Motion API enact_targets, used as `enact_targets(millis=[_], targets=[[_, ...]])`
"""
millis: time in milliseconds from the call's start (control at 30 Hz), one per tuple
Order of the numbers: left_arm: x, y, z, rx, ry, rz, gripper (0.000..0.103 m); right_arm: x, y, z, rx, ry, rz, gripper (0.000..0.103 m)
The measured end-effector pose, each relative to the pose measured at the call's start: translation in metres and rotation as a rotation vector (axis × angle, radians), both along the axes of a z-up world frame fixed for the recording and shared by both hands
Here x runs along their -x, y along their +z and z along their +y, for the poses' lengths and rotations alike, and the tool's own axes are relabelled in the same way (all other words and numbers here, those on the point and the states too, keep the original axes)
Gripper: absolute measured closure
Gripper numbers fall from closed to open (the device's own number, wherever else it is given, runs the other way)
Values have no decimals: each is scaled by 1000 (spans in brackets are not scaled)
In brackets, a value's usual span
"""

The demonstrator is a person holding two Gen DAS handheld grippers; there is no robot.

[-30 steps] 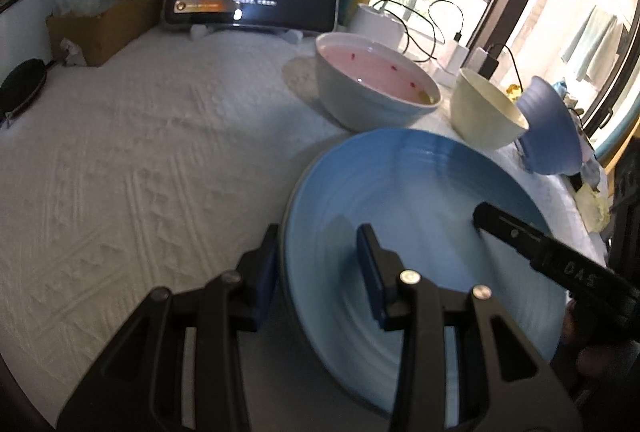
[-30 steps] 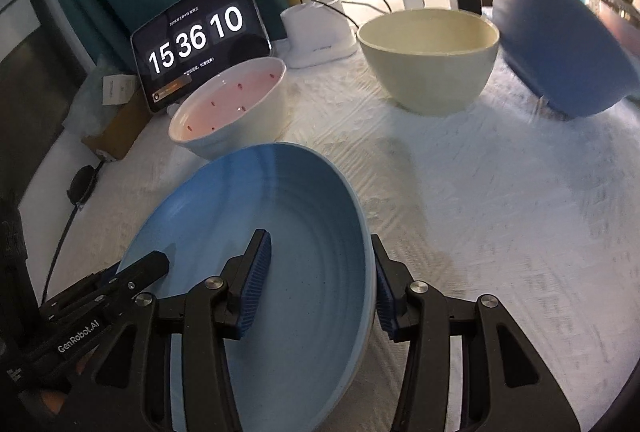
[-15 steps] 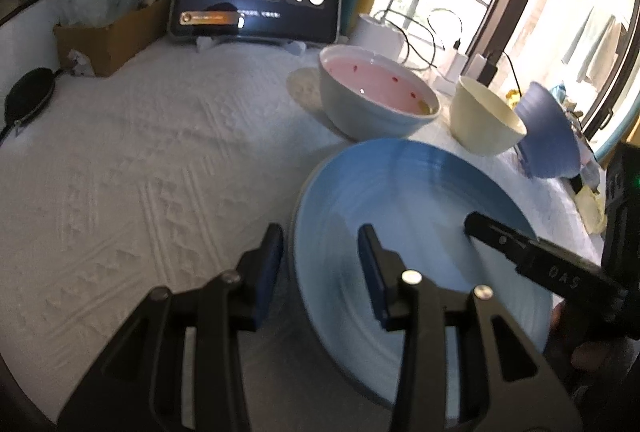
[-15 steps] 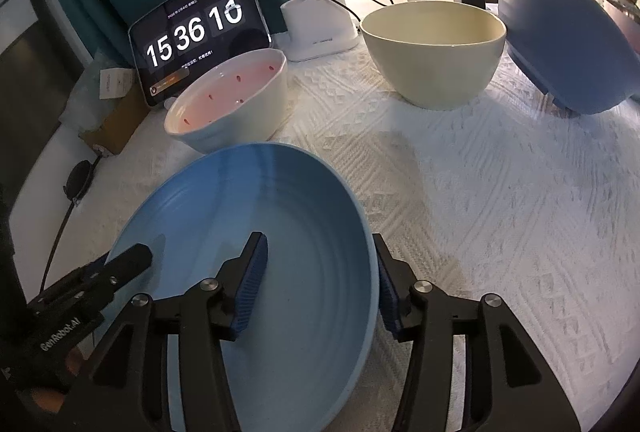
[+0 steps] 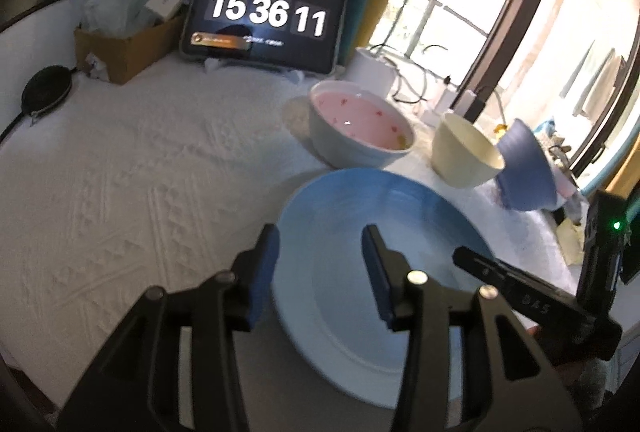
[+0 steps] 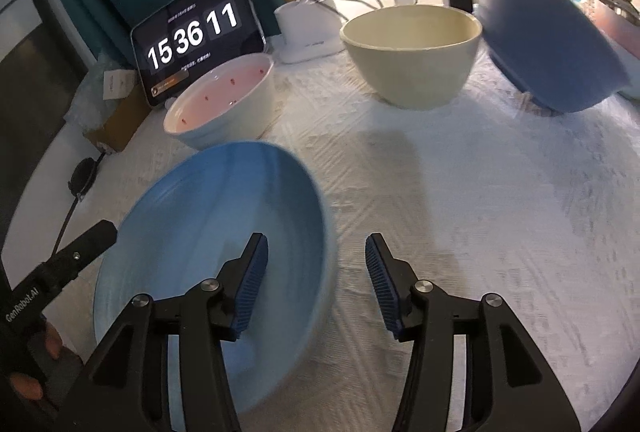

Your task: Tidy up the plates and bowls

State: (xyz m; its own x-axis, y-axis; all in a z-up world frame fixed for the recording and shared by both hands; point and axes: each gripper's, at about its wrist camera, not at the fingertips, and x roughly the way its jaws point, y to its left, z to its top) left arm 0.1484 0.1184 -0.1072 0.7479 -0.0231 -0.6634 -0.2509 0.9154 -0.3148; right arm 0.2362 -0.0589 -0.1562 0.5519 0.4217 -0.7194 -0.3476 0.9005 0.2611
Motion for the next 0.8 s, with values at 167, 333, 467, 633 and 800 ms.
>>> enact_targets(millis=[167, 333, 467, 633, 800], targets=[[-3, 9, -17, -36, -19, -15, 59, 3, 6, -20, -26, -28, -10, 50], [-6, 17, -37, -60, -41, -29, 59, 4, 9, -38, -55, -28, -13, 45], [-10, 21, -53, -73, -62, -32, 58, 8, 13, -46, -65, -3, -23, 44], [-14, 25, -70, -90, -80, -32, 58, 14, 23, -57, -77, 8, -43, 44], [-23, 29, -92, -109, -117, -33, 58, 15, 32, -82, -87, -27, -68, 44]])
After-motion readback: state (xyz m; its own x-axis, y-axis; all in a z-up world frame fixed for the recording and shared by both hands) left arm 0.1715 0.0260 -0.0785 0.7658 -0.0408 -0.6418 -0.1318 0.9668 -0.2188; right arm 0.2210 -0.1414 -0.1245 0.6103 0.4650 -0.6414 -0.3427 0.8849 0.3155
